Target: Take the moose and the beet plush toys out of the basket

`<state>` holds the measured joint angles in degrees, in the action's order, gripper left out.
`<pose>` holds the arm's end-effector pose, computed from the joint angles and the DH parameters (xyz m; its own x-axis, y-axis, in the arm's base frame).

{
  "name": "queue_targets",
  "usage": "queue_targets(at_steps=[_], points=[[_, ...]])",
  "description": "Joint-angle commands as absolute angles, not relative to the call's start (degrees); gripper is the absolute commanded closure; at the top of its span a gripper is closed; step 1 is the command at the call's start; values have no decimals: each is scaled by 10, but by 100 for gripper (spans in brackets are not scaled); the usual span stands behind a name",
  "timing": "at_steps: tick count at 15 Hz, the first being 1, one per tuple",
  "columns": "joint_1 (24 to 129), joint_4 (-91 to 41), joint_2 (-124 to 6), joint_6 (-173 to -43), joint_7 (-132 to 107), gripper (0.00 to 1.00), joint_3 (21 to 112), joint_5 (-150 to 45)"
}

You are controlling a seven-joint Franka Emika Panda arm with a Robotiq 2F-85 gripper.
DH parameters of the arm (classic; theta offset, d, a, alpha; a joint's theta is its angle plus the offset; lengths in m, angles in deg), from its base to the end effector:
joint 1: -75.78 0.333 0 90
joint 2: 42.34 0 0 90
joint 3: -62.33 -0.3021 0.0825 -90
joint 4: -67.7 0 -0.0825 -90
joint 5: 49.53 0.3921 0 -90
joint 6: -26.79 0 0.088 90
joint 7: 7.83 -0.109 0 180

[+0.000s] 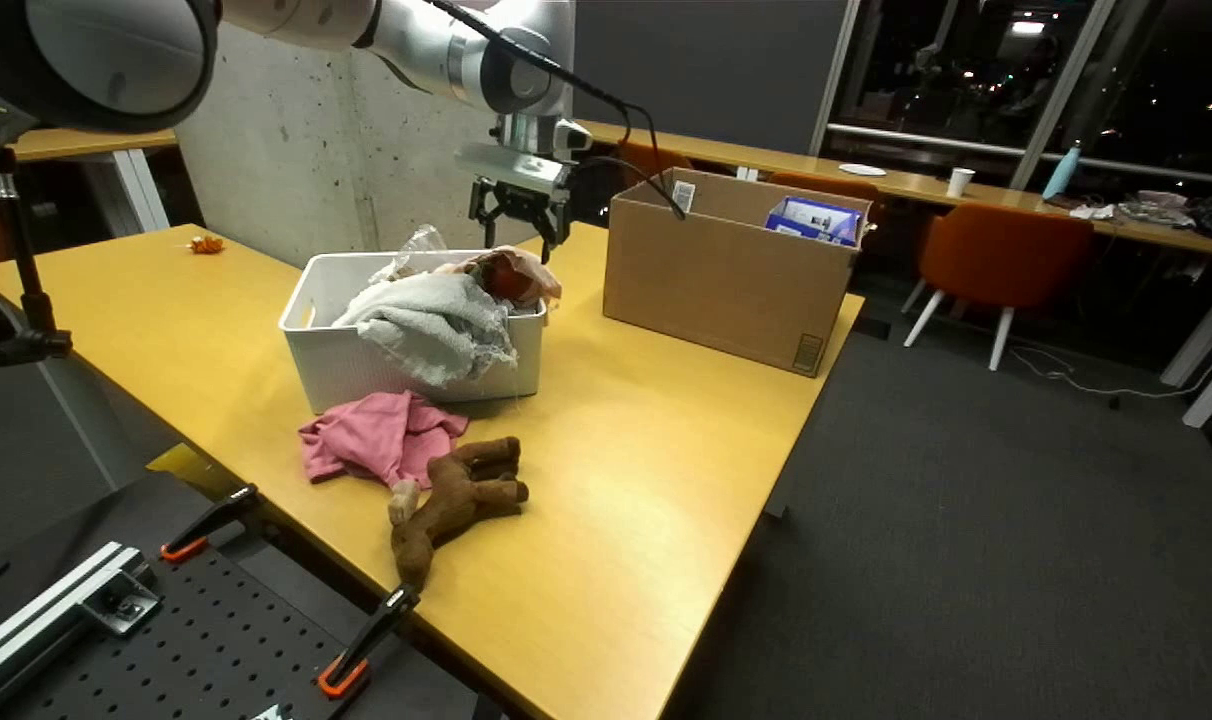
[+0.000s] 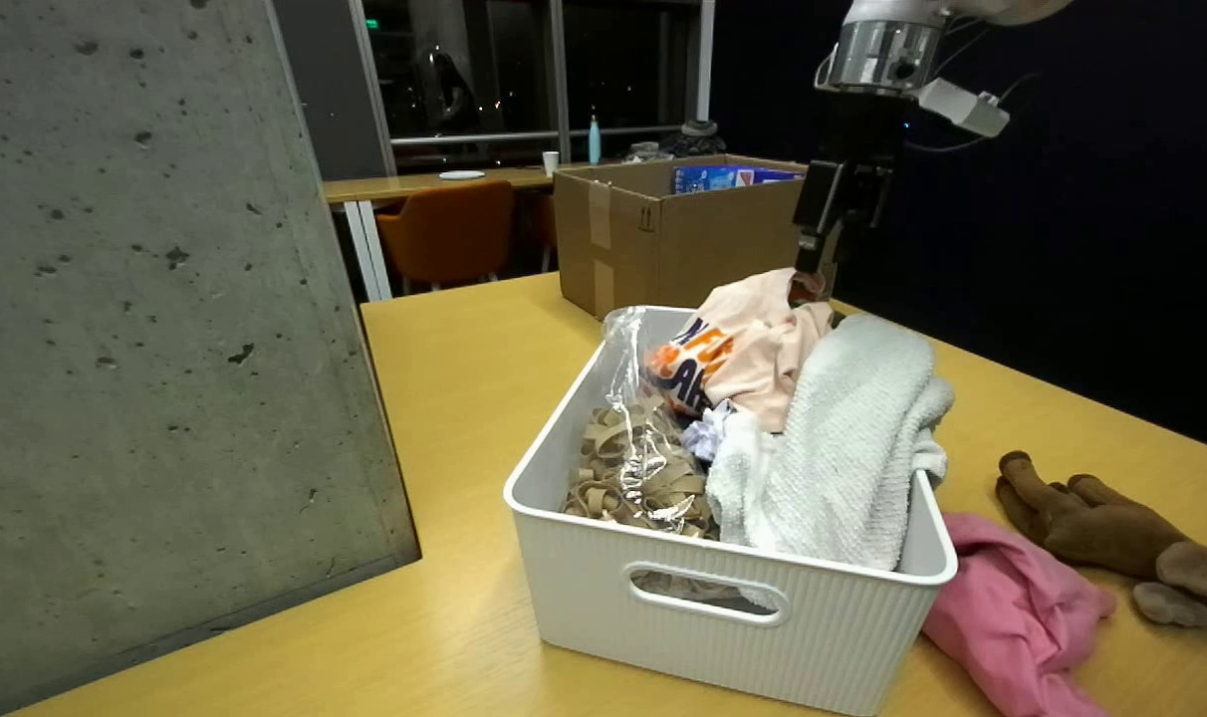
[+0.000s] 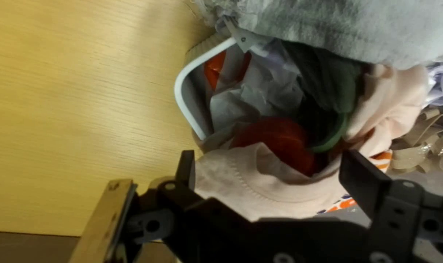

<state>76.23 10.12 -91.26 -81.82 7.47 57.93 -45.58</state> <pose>0.7717 0.0503 0.3330 0.9532 0.2946 0.0676 0.3006 -0.9474 -0.1097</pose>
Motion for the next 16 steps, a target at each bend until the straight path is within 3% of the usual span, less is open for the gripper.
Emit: queue_targets(at_steps=[1, 2, 3, 4, 12, 14, 16], points=[[776, 199, -971, -774, 83, 0, 573, -467], [780, 211, -979, -769, 84, 0, 573, -468], [782, 220, -985, -766, 87, 17, 573, -468], [784, 228, -990, -765, 89, 26, 573, -469], [786, 252, -995, -750, 91, 88, 578, -460], [784, 239, -982, -746, 86, 100, 577, -456], [781, 218, -961, -739, 78, 100, 579, -455]])
